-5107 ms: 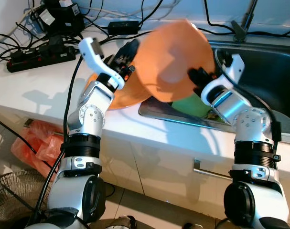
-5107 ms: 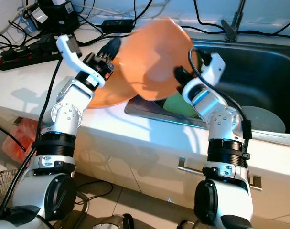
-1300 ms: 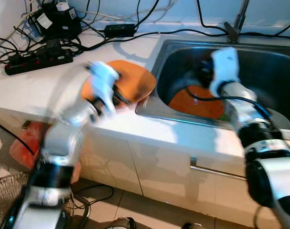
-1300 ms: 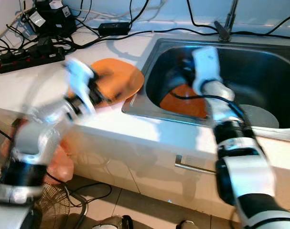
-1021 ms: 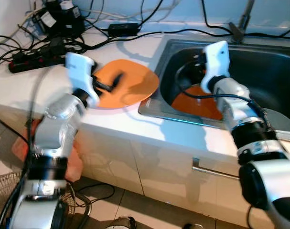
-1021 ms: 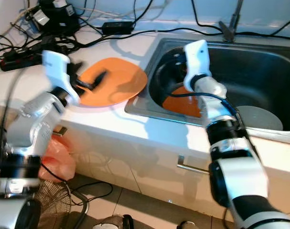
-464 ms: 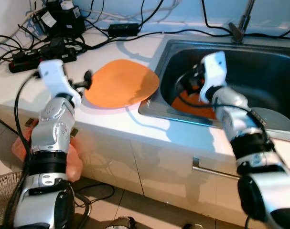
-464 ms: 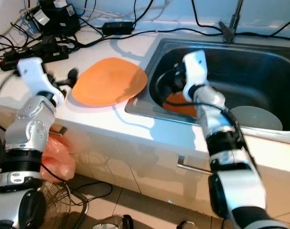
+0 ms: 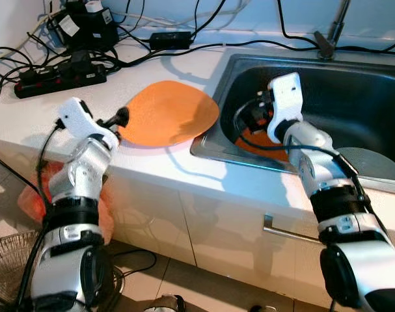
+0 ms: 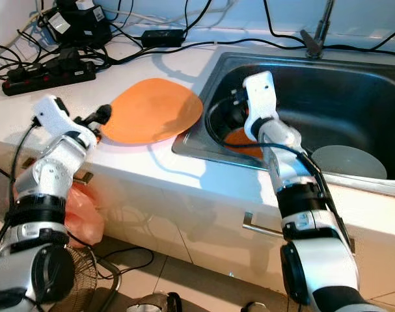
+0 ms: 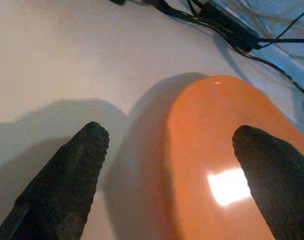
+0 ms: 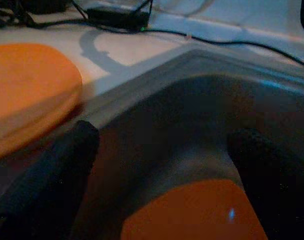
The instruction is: Kitchen organization
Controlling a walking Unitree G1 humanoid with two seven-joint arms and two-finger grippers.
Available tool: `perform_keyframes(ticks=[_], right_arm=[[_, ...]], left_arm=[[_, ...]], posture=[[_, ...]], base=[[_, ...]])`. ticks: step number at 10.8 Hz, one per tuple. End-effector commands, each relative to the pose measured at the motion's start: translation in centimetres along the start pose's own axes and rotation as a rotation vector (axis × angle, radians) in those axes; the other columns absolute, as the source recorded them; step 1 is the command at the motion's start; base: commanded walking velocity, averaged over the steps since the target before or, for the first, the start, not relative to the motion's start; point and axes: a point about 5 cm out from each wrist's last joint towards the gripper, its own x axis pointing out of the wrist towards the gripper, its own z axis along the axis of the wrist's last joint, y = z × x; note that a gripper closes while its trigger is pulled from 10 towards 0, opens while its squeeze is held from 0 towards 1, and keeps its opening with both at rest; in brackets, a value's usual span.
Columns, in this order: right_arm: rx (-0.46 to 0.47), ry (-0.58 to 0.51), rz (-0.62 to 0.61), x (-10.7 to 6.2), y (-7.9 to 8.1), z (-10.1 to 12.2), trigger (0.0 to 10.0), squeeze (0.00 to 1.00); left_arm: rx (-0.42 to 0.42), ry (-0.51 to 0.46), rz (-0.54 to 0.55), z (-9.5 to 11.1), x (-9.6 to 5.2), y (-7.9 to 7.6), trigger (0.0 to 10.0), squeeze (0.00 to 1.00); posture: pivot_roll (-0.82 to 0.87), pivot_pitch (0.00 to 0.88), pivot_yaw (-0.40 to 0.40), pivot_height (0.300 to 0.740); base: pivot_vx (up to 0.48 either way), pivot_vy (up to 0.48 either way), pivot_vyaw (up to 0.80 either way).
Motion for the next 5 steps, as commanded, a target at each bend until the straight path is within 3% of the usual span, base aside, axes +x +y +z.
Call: perform_keyframes(ticks=[1, 2, 3, 5], right_arm=[[0.004, -0.020, 0.017, -0.1, 0.4, 0.6, 10.0, 0.31], [0.004, -0.019, 0.019, -0.1, 0.4, 0.6, 10.0, 0.31], [0.006, -0.018, 0.022, -0.1, 0.5, 0.6, 10.0, 0.31], [0.006, -0.019, 0.022, -0.1, 0.5, 0.7, 10.0, 0.31]], left_arm=[[-0.014, 0.070, -0.013, -0.7, 0.2, -0.1, 10.0, 0.00], [0.002, 0.110, -0.036, -1.2, 0.2, -0.5, 10.0, 0.00], [-0.050, 0.163, -0.061, -1.9, 0.3, -1.1, 10.0, 0.00], [-0.071, 0.176, -0.066, -2.0, 0.3, -1.3, 10.0, 0.00]], posture=[[0.08, 0.089, 0.110, 0.740], [0.08, 0.090, 0.109, 0.740], [0.08, 0.090, 0.108, 0.740], [0.08, 0.090, 0.108, 0.740]], base=[[0.000, 0.000, 0.00], [0.000, 0.000, 0.00], [0.000, 0.000, 0.00], [0.000, 0.000, 0.00]])
